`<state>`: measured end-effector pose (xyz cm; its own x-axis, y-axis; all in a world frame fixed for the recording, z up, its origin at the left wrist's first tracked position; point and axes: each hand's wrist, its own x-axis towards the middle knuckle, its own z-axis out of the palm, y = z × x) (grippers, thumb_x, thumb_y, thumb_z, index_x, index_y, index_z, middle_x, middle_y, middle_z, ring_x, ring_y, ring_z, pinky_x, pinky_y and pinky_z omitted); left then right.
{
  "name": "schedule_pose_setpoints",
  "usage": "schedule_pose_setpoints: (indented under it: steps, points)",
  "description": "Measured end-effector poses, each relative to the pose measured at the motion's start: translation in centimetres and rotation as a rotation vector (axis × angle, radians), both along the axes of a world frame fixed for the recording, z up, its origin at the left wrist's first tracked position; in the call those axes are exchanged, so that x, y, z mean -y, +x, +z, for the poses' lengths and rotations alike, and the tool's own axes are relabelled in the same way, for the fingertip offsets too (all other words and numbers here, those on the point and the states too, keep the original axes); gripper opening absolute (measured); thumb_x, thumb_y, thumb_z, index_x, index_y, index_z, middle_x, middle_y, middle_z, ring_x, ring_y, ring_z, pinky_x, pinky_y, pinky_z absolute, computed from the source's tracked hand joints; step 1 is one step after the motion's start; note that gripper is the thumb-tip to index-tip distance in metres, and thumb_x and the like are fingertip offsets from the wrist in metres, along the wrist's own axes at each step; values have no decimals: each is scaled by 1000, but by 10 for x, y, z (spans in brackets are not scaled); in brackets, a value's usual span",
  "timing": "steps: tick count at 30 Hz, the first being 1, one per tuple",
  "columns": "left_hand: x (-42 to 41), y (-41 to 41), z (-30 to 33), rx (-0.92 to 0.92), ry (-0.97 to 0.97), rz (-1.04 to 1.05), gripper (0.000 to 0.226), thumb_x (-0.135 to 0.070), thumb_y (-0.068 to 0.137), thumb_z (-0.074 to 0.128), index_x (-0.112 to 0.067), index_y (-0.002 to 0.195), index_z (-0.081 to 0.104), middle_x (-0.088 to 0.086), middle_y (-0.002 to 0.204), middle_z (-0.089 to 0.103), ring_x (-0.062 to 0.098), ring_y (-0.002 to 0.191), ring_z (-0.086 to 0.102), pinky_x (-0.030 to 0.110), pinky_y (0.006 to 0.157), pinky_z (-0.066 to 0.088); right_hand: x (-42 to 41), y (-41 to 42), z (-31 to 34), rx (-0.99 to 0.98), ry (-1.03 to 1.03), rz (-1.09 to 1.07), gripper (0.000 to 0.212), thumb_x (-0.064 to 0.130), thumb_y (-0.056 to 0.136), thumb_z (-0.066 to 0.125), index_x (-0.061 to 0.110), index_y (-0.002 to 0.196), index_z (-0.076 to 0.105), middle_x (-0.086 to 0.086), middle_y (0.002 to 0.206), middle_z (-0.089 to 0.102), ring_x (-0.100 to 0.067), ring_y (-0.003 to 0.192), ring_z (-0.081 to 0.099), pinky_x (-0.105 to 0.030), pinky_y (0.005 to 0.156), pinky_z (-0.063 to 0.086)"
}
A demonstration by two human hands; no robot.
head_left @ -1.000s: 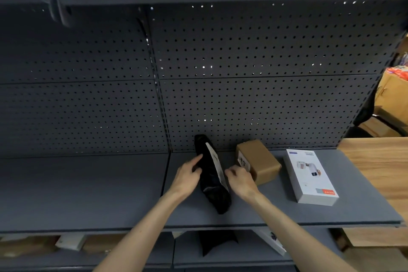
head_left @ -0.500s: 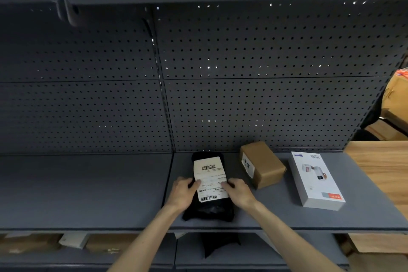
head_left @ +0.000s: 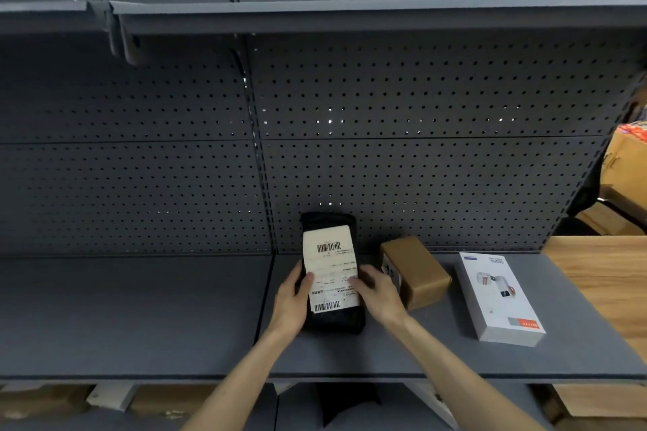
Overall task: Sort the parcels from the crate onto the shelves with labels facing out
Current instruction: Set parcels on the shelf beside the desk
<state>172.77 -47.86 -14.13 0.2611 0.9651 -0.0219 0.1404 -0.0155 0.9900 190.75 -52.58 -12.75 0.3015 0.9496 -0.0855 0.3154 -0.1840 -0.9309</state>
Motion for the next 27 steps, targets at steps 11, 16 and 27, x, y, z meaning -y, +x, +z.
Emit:
schedule_pose_setpoints:
  steps: [11, 16, 27]
  points:
    - [-40, -24, 69, -223, 150, -347, 46, -24, 104, 52, -33, 148, 43, -8, 131, 65, 3, 115, 64, 22, 95, 53, -14, 43, 63, 174, 75, -63, 68, 41, 82, 76, 12, 134, 43, -5, 127, 60, -21, 113, 59, -30, 89, 48]
    - [-62, -20, 110, -716, 393, -589, 45, -41, 104, 48, -50, 147, 40, -7, 131, 52, 12, 121, 54, 34, 102, 49, -13, 49, 92, 476, 40, 153, 86, 51, 75, 79, 23, 144, 37, 1, 140, 48, -22, 132, 43, -42, 107, 42]
    - [-55, 13, 134, -963, 697, -667, 42, -49, 99, 53, -43, 141, 52, -10, 135, 59, 14, 125, 51, 40, 115, 30, 9, 26, 128, 534, -20, 369, 54, 36, 86, 73, 24, 136, 56, 13, 119, 60, 4, 98, 48, 10, 62, 29]
